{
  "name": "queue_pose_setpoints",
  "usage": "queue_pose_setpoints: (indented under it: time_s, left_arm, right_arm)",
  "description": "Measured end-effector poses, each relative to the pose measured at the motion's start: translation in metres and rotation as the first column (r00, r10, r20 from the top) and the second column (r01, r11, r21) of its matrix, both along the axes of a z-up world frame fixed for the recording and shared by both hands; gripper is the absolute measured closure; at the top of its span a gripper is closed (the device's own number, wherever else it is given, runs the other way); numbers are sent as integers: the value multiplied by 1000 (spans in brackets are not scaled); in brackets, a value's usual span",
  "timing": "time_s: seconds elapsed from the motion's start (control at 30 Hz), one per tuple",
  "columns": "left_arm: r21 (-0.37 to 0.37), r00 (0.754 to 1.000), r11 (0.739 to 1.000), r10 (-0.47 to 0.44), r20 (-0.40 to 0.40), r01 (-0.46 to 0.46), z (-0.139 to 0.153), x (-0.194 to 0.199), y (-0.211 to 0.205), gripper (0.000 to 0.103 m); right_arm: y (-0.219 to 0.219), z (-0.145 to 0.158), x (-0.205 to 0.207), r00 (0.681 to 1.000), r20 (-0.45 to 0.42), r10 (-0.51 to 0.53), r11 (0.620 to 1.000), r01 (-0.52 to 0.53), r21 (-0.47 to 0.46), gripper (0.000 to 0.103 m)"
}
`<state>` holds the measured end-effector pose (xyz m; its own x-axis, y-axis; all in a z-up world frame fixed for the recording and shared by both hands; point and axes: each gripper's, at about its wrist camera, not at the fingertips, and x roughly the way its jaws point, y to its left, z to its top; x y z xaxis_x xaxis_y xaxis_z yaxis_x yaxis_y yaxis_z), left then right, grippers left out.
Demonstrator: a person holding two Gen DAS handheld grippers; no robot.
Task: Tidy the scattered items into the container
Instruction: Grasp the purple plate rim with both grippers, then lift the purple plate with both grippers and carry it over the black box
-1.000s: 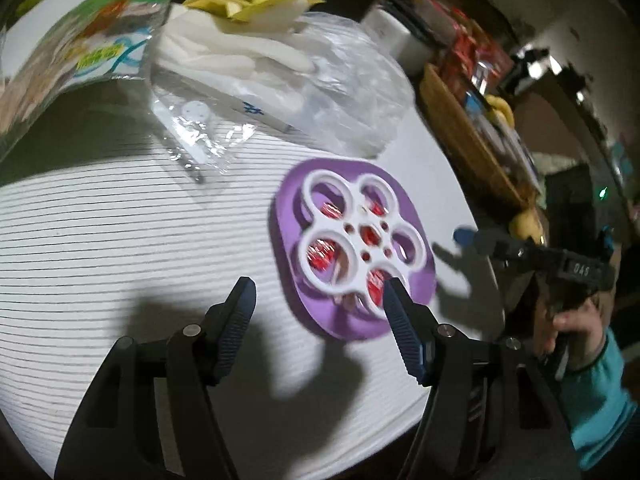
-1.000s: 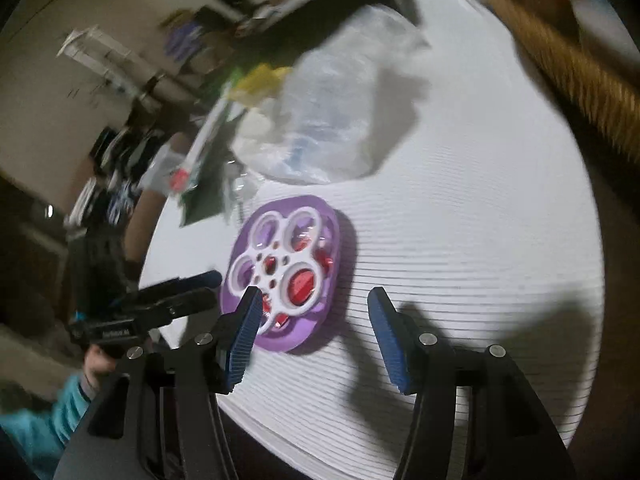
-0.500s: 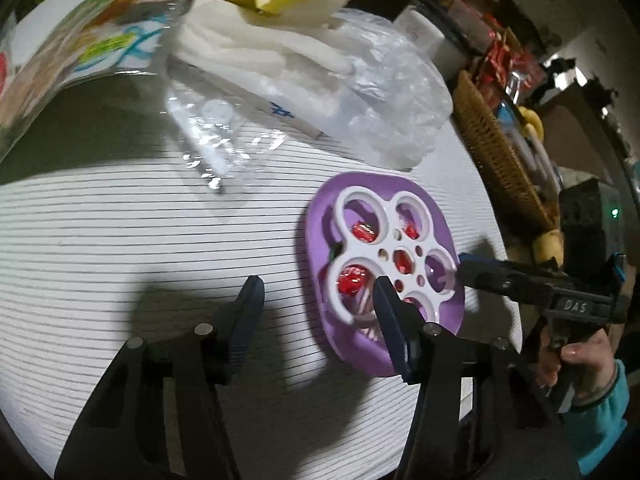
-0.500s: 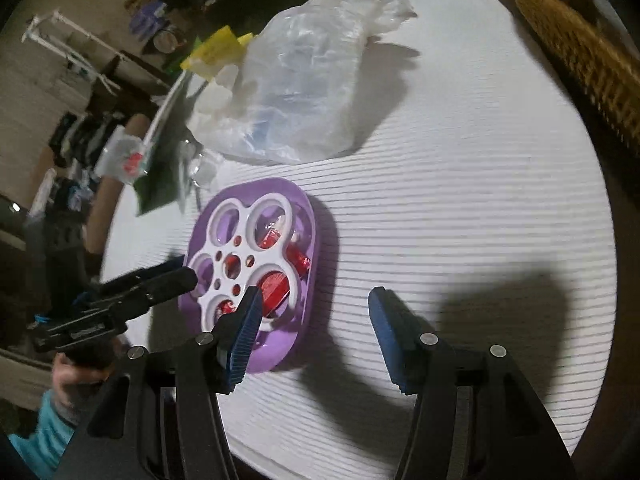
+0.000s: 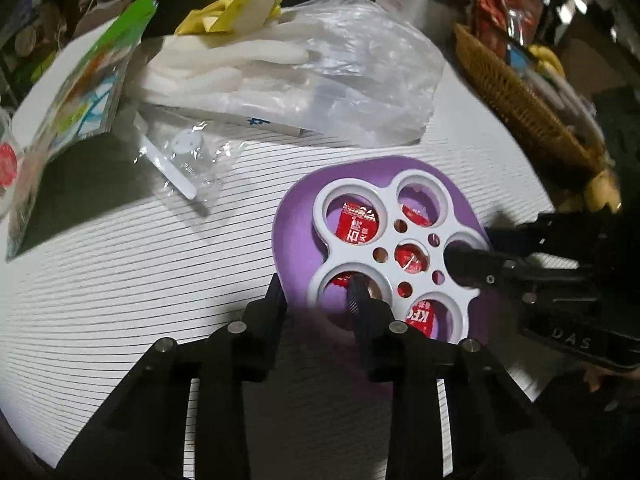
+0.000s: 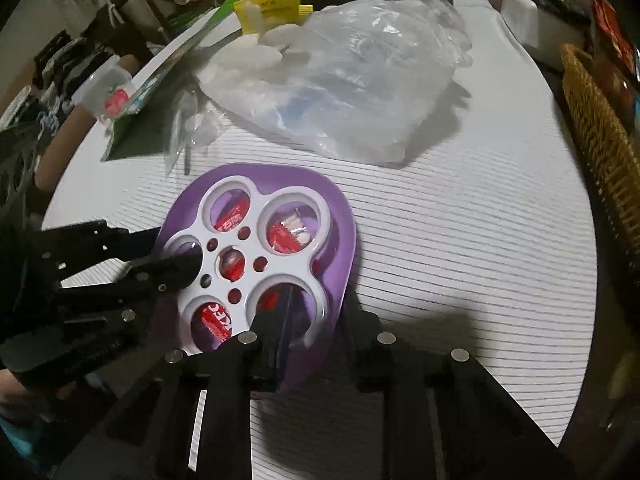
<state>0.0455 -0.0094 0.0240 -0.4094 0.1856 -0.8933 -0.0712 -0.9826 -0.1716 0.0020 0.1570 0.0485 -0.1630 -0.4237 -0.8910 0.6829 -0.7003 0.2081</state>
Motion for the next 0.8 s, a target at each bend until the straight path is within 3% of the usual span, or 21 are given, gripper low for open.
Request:
queue_pose_setpoints:
  time_s: [0.4, 0.8]
  left_arm:
    - [31, 1000, 999, 11, -13, -10, 16, 4, -4, 75]
    - [-101, 998, 995, 9, 55, -4, 64, -29, -7, 76]
  right_arm:
    - [0, 9, -2, 999, 28, -24, 999, 25, -44, 80]
    - [-17, 50, -18, 997, 73, -25, 994, 33, -108, 80]
